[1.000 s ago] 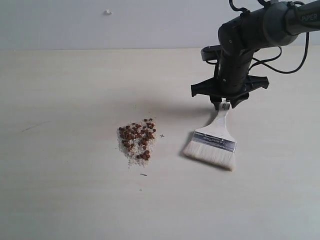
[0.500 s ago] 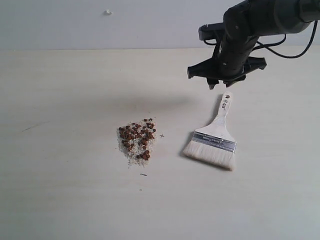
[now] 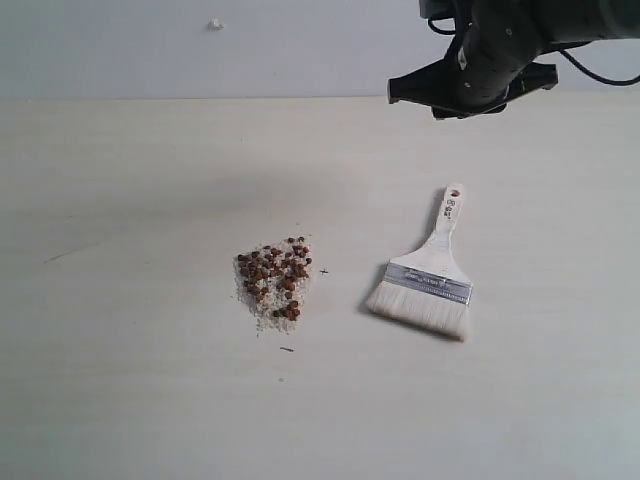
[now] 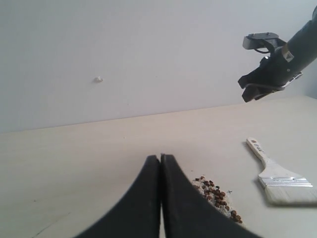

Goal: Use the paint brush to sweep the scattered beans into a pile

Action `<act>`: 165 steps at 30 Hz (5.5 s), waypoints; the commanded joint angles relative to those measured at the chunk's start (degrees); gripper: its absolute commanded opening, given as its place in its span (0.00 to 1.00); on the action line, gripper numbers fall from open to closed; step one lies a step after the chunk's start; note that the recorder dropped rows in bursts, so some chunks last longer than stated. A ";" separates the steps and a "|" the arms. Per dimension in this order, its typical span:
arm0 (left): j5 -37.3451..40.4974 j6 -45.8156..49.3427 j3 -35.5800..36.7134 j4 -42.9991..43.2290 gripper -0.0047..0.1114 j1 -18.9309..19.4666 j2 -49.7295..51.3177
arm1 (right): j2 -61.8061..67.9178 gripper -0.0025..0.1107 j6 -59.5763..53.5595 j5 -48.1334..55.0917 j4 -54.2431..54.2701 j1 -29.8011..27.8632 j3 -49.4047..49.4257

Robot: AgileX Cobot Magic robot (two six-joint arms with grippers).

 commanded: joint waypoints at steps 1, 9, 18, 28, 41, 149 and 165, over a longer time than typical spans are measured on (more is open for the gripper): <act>-0.08 -0.25 0.18 0.14 0.04 0.07 -0.40 | -3.01 0.19 13.22 -5.14 -14.27 -0.22 4.90; -0.08 -0.25 0.18 0.14 0.04 0.07 -0.40 | -10.45 0.02 47.38 -8.03 -49.33 -0.22 16.21; -0.08 -0.25 0.18 0.14 0.04 0.07 -0.40 | -24.11 0.02 74.19 1.21 -68.92 -0.13 31.57; -0.08 -0.25 0.18 0.14 0.04 0.07 -0.40 | -42.29 0.02 78.62 9.19 -68.92 -0.13 46.05; -0.08 -0.25 0.18 0.14 0.04 0.07 -0.40 | -66.31 0.02 56.83 -51.77 -67.53 -0.13 51.76; -0.08 -0.25 0.18 0.14 0.04 0.07 -0.40 | -112.01 0.02 -49.18 -13.96 33.63 -23.09 80.90; -0.08 -0.25 0.18 0.14 0.04 1.33 -0.40 | -112.01 0.02 -49.18 -13.96 33.83 -23.09 80.90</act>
